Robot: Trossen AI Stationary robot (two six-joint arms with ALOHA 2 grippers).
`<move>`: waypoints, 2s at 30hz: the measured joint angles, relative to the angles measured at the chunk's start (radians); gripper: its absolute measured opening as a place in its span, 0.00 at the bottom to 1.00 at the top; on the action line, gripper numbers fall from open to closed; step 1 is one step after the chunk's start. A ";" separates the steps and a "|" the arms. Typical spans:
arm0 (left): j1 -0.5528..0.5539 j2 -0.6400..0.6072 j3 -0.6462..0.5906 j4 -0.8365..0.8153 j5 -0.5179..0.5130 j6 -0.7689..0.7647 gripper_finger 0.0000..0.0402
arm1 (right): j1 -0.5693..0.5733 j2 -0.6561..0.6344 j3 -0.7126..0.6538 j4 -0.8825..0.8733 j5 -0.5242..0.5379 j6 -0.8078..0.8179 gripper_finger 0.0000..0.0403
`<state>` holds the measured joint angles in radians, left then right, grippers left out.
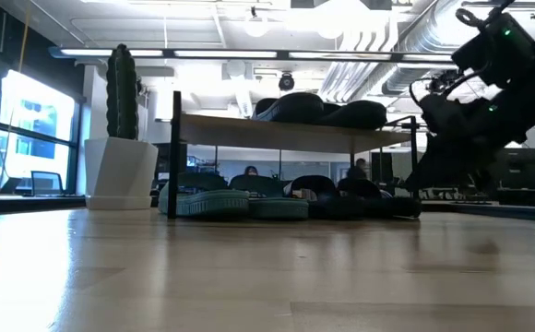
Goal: Pick and place slides into the shelf
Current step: Adjust the slippers under the shelf
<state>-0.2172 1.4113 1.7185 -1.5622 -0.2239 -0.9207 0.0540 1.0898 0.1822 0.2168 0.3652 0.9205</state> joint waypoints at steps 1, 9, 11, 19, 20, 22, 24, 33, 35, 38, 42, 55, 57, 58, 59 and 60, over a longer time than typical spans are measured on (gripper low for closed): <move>0.001 -0.031 -0.054 -0.007 -0.026 -0.049 0.48 | 0.000 -0.003 0.000 0.017 0.000 -0.007 0.00; 0.001 -0.298 -0.533 0.322 -0.208 -0.322 0.48 | 0.000 -0.052 0.000 0.041 -0.001 -0.042 0.00; 0.011 -0.356 -0.646 0.451 -0.229 -0.337 0.48 | 0.000 -0.054 0.000 0.033 -0.003 -0.040 0.00; 0.137 -0.496 -1.019 0.781 -0.263 -0.372 0.48 | 0.000 -0.060 0.000 0.022 -0.019 -0.017 0.00; 0.160 -0.501 -1.051 0.812 -0.263 -0.371 0.48 | 0.000 -0.060 0.000 0.025 -0.019 -0.010 0.00; 0.207 -0.507 -1.116 0.851 -0.267 -0.372 0.48 | -0.001 -0.060 0.000 0.022 -0.018 -0.005 0.00; 0.249 -0.505 -1.173 0.921 -0.266 -0.374 0.48 | -0.002 -0.064 0.000 0.021 -0.018 -0.005 0.00; 0.369 -0.507 -1.395 1.334 -0.175 -0.401 0.23 | -0.002 -0.071 0.000 0.012 -0.018 -0.001 0.00; 0.394 -0.507 -1.437 1.420 -0.172 -0.420 0.15 | -0.002 -0.071 0.000 0.013 -0.018 -0.002 0.00; 0.438 -0.507 -1.497 1.538 -0.170 -0.449 0.04 | -0.002 -0.071 0.000 0.009 -0.032 -0.007 0.00; 0.501 -0.507 -1.539 1.612 -0.169 -0.449 0.03 | -0.002 -0.071 0.000 0.008 -0.045 -0.022 0.00; 0.571 -0.411 -1.540 1.616 -0.176 -0.456 0.01 | -0.002 -0.071 0.000 0.005 -0.048 -0.031 0.00; 0.571 -0.379 -1.540 1.623 -0.176 -0.486 0.00 | -0.002 -0.071 0.000 0.004 -0.048 -0.031 0.00; 0.571 -0.361 -1.540 1.635 -0.174 -0.497 0.00 | -0.002 -0.071 0.000 0.004 -0.048 -0.031 0.00; 0.571 -0.344 -1.540 1.651 -0.172 -0.499 0.01 | -0.002 -0.071 0.000 0.003 -0.048 -0.031 0.00; 0.571 -0.326 -1.540 1.666 -0.172 -0.500 0.01 | -0.002 -0.071 0.000 0.003 -0.048 -0.031 0.00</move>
<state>0.3539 1.0849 0.1783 0.1037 -0.3954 -1.4205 0.0525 1.0191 0.1822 0.2194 0.3172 0.8894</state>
